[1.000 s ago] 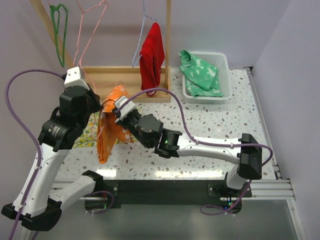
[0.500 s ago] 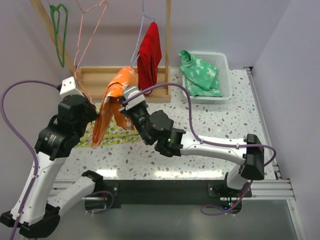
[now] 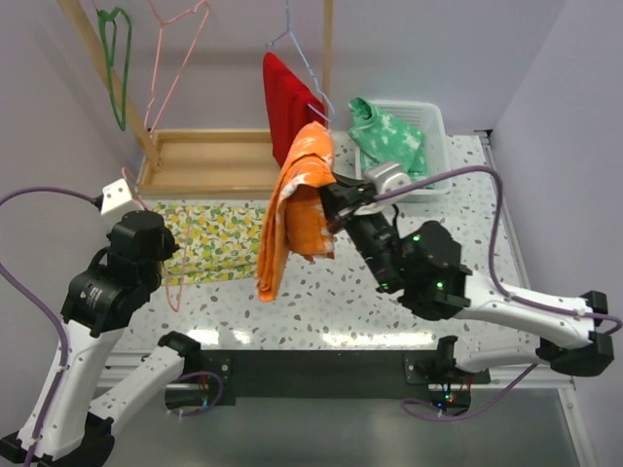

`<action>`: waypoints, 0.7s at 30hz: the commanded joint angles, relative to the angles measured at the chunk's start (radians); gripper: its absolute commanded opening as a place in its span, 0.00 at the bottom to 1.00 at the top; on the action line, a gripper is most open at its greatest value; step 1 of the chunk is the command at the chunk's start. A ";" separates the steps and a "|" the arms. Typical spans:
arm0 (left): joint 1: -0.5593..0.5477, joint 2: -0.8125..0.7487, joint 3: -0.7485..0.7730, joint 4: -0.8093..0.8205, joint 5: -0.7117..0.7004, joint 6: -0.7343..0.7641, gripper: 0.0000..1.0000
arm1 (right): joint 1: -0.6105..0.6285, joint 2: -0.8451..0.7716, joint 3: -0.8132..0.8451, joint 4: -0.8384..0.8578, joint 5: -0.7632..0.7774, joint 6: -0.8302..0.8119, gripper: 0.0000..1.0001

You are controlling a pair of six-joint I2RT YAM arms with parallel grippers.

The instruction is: Remove the trousers from the hanger

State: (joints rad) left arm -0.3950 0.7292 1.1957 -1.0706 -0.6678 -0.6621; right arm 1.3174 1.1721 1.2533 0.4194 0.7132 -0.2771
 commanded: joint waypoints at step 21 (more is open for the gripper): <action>-0.002 0.095 0.114 0.196 0.085 0.114 0.00 | 0.002 -0.302 -0.273 0.187 0.468 -0.293 0.00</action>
State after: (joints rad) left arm -0.3950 0.8055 1.2507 -0.9737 -0.6247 -0.6003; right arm 1.3174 0.8230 0.9897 0.2073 1.0584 -0.3748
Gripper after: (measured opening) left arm 0.054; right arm 0.063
